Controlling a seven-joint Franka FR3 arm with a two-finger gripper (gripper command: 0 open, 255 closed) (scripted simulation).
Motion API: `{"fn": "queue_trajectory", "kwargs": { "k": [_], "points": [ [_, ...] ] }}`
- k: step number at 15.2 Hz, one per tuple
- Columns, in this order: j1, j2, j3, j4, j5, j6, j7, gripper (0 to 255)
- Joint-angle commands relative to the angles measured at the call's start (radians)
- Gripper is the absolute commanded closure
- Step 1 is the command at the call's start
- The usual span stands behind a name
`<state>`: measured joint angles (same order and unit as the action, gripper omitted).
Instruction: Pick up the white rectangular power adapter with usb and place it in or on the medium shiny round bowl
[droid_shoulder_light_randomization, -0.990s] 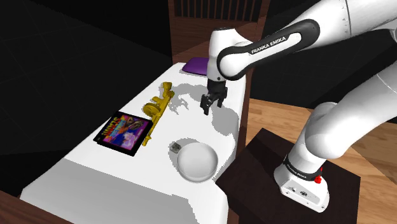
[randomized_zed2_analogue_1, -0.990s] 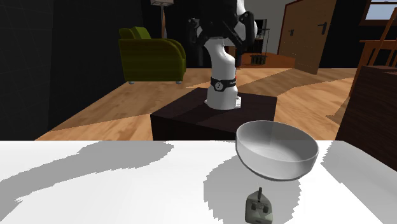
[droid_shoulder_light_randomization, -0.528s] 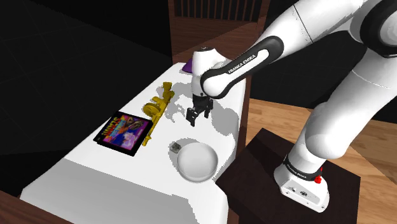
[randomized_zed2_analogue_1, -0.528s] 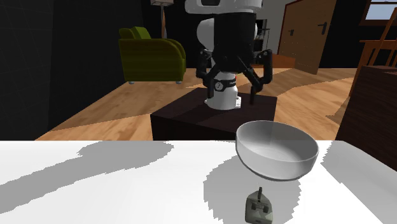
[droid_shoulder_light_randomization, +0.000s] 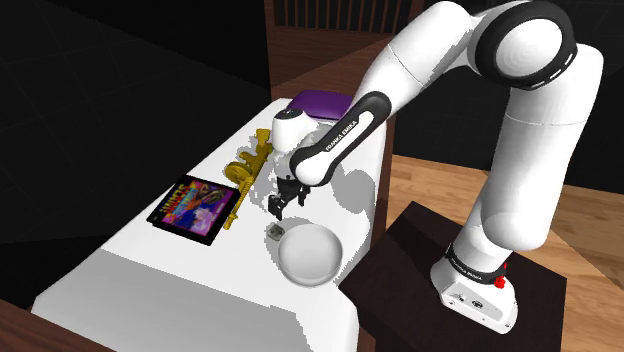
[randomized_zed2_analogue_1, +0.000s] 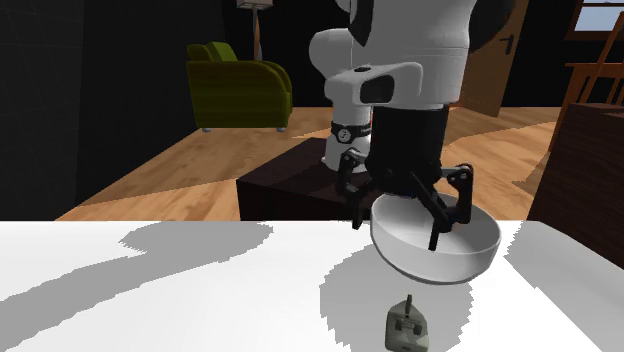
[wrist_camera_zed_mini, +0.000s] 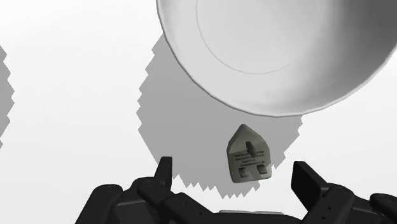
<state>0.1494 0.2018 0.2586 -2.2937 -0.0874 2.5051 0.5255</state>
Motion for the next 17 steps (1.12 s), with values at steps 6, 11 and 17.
{"fn": "queue_trajectory", "kwargs": {
  "k": [6, 11, 17],
  "points": [
    [0.073, 0.231, -0.039, 0.160, -0.108, 0.061, 0.112, 0],
    [0.086, 0.290, -0.057, 0.169, -0.131, 0.110, 0.128, 0],
    [0.090, 0.309, -0.063, 0.173, -0.137, 0.125, 0.133, 0]
  ]
}}
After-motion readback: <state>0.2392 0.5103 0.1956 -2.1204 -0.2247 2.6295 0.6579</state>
